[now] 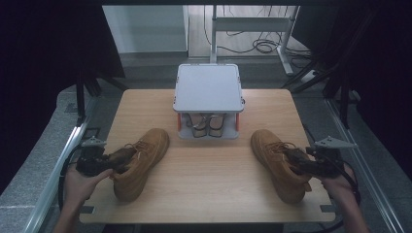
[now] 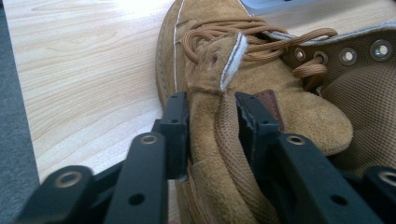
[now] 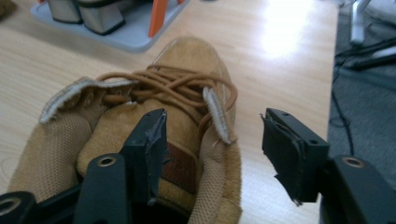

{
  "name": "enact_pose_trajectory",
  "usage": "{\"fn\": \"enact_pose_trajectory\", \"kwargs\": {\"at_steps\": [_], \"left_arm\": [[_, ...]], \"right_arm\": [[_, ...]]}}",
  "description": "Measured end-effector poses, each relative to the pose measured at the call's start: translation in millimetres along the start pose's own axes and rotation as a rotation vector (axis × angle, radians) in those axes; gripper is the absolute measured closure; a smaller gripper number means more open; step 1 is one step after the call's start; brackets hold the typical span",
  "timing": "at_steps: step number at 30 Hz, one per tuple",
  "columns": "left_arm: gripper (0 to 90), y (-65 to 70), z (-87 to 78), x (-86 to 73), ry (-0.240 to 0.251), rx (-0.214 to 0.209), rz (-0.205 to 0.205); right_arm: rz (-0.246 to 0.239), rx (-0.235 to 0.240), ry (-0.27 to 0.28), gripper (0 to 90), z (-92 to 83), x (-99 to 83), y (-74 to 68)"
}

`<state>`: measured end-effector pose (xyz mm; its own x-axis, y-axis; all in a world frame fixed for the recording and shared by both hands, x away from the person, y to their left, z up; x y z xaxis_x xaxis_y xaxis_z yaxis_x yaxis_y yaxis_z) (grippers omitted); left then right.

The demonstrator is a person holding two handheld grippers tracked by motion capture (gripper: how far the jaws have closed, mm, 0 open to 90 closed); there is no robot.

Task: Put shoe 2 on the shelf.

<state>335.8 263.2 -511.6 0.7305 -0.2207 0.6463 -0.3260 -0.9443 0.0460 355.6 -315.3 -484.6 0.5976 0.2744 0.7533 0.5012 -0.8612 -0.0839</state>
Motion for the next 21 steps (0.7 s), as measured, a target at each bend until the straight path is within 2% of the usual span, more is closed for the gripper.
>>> {"fn": "enact_pose_trajectory", "kwargs": {"at_steps": [1, 2, 4, 6, 11, 13, 17, 18, 21], "left_arm": [[69.2, -0.3, 0.1, 0.0, 0.0, 0.003, 0.0], [71.2, -0.9, 0.3, -0.1, 0.001, 0.003, -0.001], [71.3, -1.7, 0.4, -0.2, 0.001, 0.001, -0.005], [71.0, -1.6, 0.6, -0.2, 0.007, -0.004, -0.01], [69.6, -0.7, 0.9, 0.1, 0.006, -0.004, -0.006], [70.2, -0.7, 0.9, 0.1, 0.007, -0.003, -0.004], [72.9, -0.8, 0.7, -0.3, 0.014, -0.002, -0.006], [73.4, -0.7, 0.8, -0.3, 0.019, -0.002, -0.008], [74.4, -0.5, 0.6, -0.6, 0.032, -0.007, -0.017]], "right_arm": [[0.006, 0.005, 0.001, 44.7, 0.3, 0.7, 0.3], [0.013, 0.005, -0.008, 50.8, 1.4, 2.2, 1.1], [0.016, 0.009, -0.011, 54.1, 2.0, 2.5, 0.9], [0.031, 0.017, -0.045, 62.1, 3.2, 0.9, -0.9], [0.05, -0.014, -0.084, 62.1, 2.6, -2.4, 2.1], [0.069, -0.013, -0.104, 65.5, 3.1, -5.0, 2.7], [0.079, -0.012, -0.11, 69.7, 3.6, -5.5, 2.8], [0.084, -0.015, -0.101, 72.9, 3.4, -5.3, 2.7], [0.099, -0.017, -0.079, 74.5, 3.1, -5.1, 3.0]]}}
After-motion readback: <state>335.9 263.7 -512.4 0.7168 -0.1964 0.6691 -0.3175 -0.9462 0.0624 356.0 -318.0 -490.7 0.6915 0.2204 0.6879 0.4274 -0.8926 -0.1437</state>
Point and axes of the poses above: each handheld gripper's, and its own axes: z roughly forward along the jaws, x roughly out of its top, y roughly to its right, the point moved 10 cm from there along z, roughly forward along the jaws, and after that the axes turned 8 degrees about x, right-handed, at the moved point
